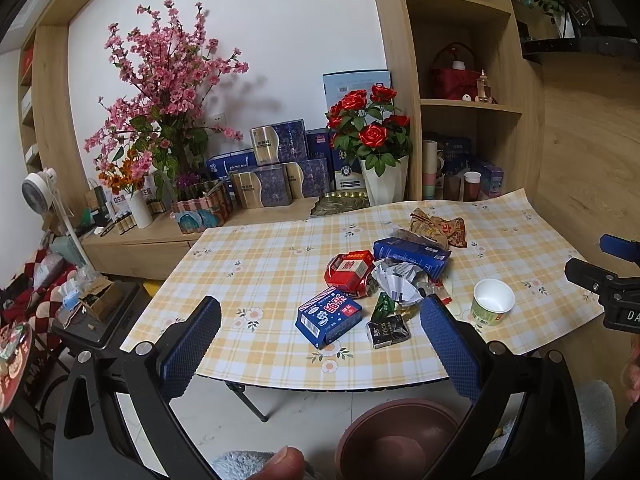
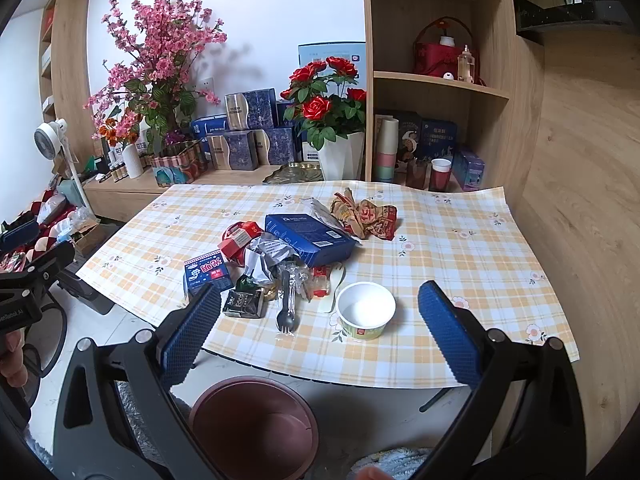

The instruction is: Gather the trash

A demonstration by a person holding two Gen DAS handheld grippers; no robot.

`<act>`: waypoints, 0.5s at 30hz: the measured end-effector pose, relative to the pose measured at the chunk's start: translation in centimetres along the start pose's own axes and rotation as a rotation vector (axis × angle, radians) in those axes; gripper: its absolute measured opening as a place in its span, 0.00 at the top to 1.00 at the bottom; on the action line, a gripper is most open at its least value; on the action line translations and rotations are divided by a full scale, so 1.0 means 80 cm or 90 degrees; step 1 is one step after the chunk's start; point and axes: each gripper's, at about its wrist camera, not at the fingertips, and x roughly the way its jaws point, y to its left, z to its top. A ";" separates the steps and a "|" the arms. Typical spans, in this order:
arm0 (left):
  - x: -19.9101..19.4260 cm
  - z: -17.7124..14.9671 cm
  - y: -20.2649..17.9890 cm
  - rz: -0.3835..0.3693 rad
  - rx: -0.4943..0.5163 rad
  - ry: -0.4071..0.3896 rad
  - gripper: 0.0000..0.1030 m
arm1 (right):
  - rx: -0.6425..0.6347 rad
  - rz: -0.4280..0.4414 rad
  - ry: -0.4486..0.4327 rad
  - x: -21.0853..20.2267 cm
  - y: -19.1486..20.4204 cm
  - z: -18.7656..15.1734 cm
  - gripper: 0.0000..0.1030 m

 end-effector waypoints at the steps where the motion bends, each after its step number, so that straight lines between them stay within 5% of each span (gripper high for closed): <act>1: 0.001 0.000 0.002 0.000 -0.001 0.000 0.05 | 0.000 -0.001 0.000 0.000 0.001 0.000 0.06; 15: 0.006 0.000 0.006 -0.001 -0.013 0.006 0.05 | -0.001 -0.003 0.000 -0.001 -0.004 0.003 0.06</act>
